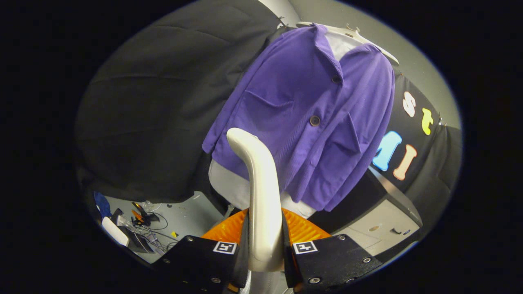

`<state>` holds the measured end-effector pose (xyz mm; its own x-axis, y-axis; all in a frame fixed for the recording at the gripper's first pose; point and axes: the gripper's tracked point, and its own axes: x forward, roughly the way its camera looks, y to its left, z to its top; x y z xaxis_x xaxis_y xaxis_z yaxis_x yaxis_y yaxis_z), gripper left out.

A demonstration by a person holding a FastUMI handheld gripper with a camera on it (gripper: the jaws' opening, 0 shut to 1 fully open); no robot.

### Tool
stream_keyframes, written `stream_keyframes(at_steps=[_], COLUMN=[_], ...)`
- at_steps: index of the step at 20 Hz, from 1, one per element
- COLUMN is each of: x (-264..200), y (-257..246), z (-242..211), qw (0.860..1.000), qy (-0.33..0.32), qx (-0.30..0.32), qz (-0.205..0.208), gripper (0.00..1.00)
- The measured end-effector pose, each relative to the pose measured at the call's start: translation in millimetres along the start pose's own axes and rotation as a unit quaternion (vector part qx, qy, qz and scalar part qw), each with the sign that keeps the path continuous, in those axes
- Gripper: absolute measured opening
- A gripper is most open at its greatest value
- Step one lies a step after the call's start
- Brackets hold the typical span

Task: Iron the clothes twice with a garment steamer, once on the left side and once on the right side.

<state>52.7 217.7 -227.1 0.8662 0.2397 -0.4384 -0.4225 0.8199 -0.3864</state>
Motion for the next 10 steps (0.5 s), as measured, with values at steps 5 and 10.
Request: stream_keyframes(at_steps=[5,10], x=[-47.2,-103.8], y=[-21.8,-58.2], z=[-61.9,-83.3], qw=[0.997,0.988], qy=[0.048,0.045], qx=[0.06,0.147], qz=[0.007,-0.008], gripper=[0.36,0.36])
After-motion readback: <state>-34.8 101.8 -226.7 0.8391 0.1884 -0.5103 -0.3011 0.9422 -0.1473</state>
